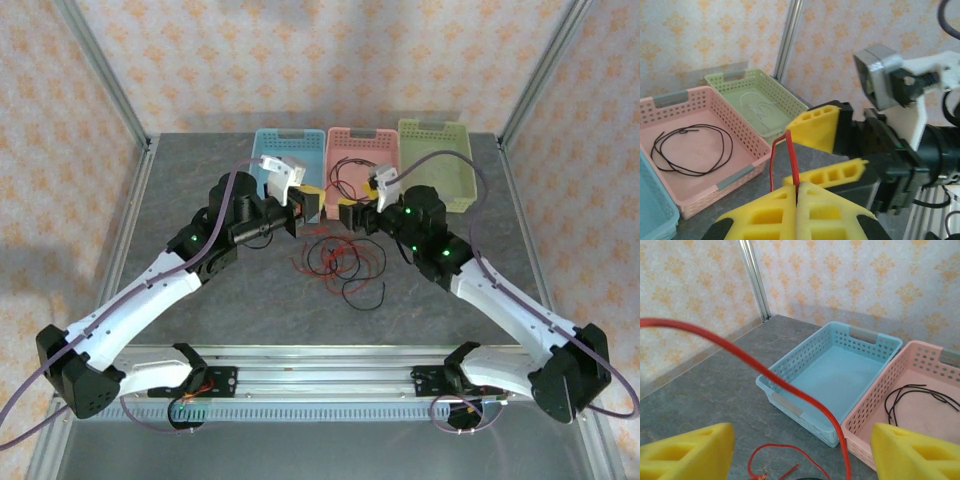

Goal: Untangle the cables

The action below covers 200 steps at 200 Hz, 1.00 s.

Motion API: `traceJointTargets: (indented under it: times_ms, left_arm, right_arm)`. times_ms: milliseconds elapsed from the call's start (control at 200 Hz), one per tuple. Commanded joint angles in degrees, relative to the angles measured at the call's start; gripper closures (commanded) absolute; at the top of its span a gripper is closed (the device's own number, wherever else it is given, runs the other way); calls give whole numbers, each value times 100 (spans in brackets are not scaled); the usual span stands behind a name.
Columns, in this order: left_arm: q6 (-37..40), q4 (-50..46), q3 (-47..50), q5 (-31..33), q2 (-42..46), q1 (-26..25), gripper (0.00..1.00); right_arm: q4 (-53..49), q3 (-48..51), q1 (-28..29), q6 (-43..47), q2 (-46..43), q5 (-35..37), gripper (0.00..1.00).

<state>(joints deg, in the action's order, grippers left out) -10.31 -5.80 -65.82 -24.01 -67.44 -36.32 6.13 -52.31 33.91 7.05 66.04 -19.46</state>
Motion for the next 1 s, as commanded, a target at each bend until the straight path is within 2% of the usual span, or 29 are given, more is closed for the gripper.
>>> traceJointTargets:
  times_ms: [0, 130, 280, 506, 531, 611, 666, 776, 826, 996]
  left_arm:
    - [152, -17, -238, -310, -55, 37, 100]
    - [190, -78, -265, -332, -91, 37, 100]
    - [187, -87, -238, -324, -113, 37, 100]
    - [102, -8, -190, -232, -227, 37, 100]
    - [68, 35, -170, -223, -231, 37, 93]
    - [-8, 176, -36, -89, -205, 37, 62]
    - [-52, 255, 66, 100, -161, 44, 50]
    - [-151, 465, 375, 726, -66, 59, 45]
    - [-102, 638, 584, 864, -13, 63, 41]
    - [-103, 1041, 1051, 1213, 134, 70, 40]
  right_arm:
    - [141, -315, -27, 299, 282, -75, 35]
    - [194, -437, -32, 312, 401, 35, 45]
    - [189, -434, -33, 318, 401, 213, 69]
    - [-324, -664, -33, -7, 392, 908, 95]
    - [-435, -718, -28, -67, 392, 1062, 100]
    - [-672, -732, -34, -272, 319, 1605, 100]
    - [-810, -681, -34, -398, 226, 1981, 100]
    - [-1115, -638, -52, -617, 185, 2502, 100]
    - [-1218, -607, -58, -702, 8, 2603, 100]
    - [-1464, -591, -60, -861, -192, 2719, 100]
